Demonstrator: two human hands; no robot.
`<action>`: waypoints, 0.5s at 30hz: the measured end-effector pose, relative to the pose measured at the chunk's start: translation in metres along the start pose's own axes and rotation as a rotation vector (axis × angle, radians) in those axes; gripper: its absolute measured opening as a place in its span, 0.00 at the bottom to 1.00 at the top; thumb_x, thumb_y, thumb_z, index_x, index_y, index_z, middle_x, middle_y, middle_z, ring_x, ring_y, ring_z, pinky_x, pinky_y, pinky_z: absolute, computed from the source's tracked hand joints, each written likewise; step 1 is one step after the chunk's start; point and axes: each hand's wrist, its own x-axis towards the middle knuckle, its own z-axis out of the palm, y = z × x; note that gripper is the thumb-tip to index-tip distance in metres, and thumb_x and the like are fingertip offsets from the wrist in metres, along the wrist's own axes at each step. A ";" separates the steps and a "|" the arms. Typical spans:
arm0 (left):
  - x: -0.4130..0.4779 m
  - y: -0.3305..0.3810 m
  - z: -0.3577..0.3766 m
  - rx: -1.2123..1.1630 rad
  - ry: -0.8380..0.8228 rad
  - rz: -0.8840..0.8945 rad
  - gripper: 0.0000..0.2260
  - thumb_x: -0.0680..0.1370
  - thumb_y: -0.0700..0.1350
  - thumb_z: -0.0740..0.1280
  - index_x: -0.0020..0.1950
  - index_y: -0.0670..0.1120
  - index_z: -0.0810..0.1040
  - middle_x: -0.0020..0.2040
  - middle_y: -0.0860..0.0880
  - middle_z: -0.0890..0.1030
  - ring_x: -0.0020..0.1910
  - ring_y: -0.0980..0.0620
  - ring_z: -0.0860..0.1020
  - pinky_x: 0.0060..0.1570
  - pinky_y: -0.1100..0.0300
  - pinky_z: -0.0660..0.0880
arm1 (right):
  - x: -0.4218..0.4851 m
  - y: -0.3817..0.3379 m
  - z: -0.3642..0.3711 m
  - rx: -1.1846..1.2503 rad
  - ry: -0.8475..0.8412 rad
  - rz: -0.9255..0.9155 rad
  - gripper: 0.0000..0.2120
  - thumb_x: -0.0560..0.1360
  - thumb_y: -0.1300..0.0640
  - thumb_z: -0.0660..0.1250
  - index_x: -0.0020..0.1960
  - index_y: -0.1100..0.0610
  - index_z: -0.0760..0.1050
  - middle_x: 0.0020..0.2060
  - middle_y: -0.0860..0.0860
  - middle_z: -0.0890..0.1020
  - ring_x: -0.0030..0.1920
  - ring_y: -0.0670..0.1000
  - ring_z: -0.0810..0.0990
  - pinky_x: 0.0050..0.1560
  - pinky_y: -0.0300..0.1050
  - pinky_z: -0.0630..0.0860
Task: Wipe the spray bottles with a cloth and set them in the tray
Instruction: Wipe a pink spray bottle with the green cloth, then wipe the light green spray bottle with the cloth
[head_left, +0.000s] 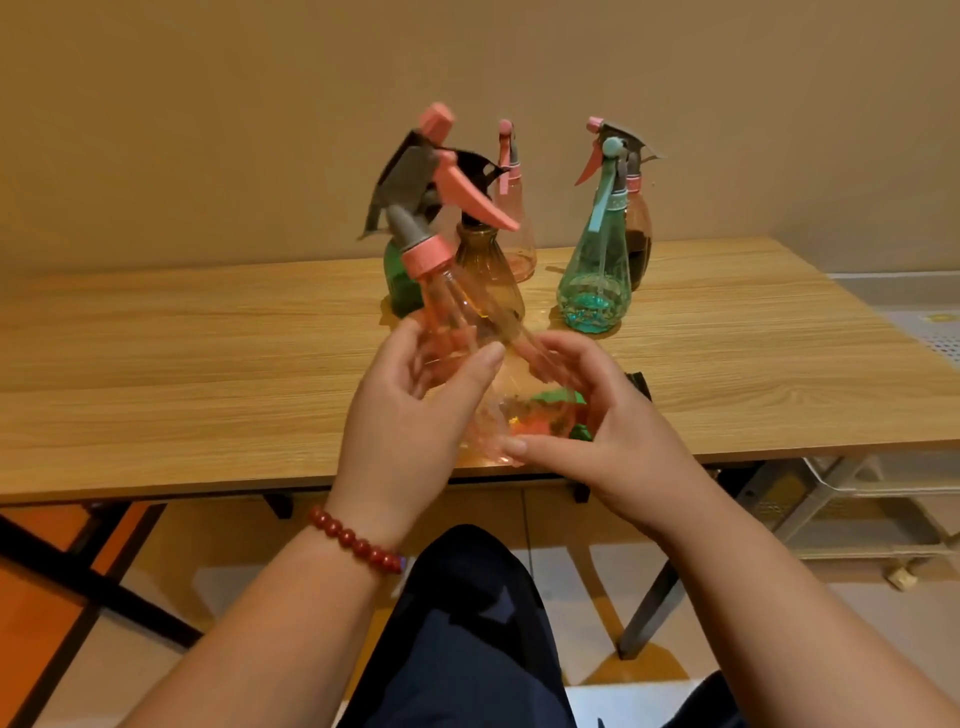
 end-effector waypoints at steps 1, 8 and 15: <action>0.001 0.002 0.002 0.027 0.004 0.017 0.13 0.74 0.52 0.70 0.57 0.58 0.76 0.51 0.60 0.82 0.51 0.63 0.80 0.53 0.55 0.79 | 0.001 -0.003 -0.001 -0.043 0.009 0.014 0.34 0.60 0.43 0.78 0.61 0.33 0.66 0.58 0.33 0.75 0.59 0.32 0.73 0.57 0.38 0.75; 0.013 0.002 0.022 0.030 -0.077 -0.003 0.20 0.78 0.54 0.63 0.70 0.57 0.70 0.57 0.63 0.79 0.57 0.65 0.76 0.54 0.63 0.76 | -0.003 -0.005 -0.024 -0.106 0.118 0.031 0.32 0.63 0.48 0.78 0.61 0.36 0.67 0.54 0.31 0.76 0.55 0.32 0.75 0.56 0.32 0.75; 0.023 -0.021 0.054 0.388 -0.098 0.019 0.15 0.81 0.50 0.61 0.68 0.53 0.74 0.66 0.54 0.75 0.60 0.62 0.71 0.57 0.66 0.70 | -0.005 0.018 -0.074 -0.132 0.393 0.076 0.36 0.64 0.49 0.77 0.69 0.46 0.66 0.63 0.39 0.75 0.63 0.41 0.72 0.57 0.34 0.70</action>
